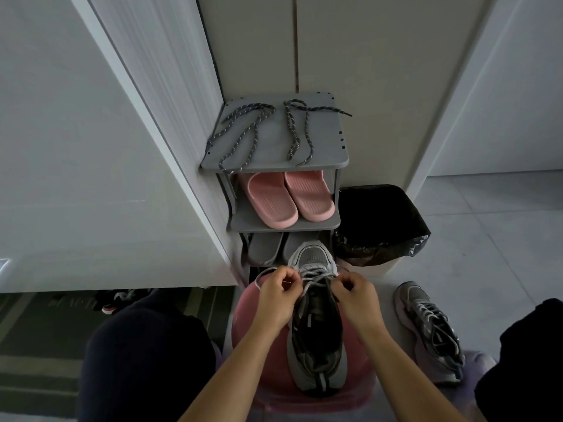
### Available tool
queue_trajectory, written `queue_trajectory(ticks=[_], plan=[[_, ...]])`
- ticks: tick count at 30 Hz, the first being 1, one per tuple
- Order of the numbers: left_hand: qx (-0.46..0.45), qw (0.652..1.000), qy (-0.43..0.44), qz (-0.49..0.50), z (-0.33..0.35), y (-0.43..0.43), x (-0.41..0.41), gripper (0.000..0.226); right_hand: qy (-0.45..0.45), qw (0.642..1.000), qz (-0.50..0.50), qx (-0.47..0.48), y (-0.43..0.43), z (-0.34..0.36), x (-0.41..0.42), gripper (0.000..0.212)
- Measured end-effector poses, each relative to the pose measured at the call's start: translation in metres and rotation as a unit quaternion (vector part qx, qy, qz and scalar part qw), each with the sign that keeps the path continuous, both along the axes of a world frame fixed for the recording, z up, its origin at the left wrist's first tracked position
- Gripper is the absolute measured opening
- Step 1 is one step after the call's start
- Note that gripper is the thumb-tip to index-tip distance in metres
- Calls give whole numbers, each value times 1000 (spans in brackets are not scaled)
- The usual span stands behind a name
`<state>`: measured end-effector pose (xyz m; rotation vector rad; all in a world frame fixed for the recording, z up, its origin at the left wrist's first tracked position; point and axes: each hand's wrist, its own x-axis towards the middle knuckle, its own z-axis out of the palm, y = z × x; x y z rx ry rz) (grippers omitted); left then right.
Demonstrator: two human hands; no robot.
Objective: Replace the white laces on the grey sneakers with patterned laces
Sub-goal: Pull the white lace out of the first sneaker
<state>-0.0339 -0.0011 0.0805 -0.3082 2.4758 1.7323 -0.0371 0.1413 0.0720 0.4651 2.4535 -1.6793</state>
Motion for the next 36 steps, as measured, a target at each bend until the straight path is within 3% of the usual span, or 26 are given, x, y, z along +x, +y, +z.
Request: queue_trajectory(ticks=[3, 8, 11, 13, 17, 22, 25, 28, 30, 32, 34, 36], plan=[[-71, 996, 17, -48, 2, -13, -4, 17, 0, 1000, 17, 15, 2, 4, -1, 13], [-147, 968, -7, -205, 13, -34, -15, 22, -37, 993, 104, -47, 10, 16, -14, 23], [-136, 975, -3, -176, 9, -29, -13, 23, -88, 983, 67, -148, 12, 13, -13, 20], [-76, 989, -26, -121, 8, -17, -7, 21, -111, 974, 31, -196, 15, 12, -11, 21], [32, 994, -85, -59, -1, -1, -2, 23, -110, 976, 22, -189, 16, 6, -4, 22], [9, 988, -130, -85, -6, -3, -4, 15, -135, 965, 79, -210, 20, 0, -2, 11], [-6, 988, -113, -106, -6, -3, -2, 18, -117, 977, 59, -169, 18, -7, -1, 14], [-118, 985, -11, -127, -3, -10, -3, 31, -36, 996, 82, 4, 18, -6, 2, 14], [-228, 955, 65, -179, -2, -18, -6, 35, 5, 994, 91, 68, 22, -1, 1, 15], [-292, 926, 87, -224, -4, -25, -8, 33, 31, 990, 91, 104, 26, 2, -2, 25], [-258, 940, 80, -208, -4, -24, -3, 26, 23, 991, 93, 94, 25, 1, -4, 23], [-194, 966, 56, -159, -5, -20, 1, 15, -27, 996, 84, -1, 22, -4, -1, 19]])
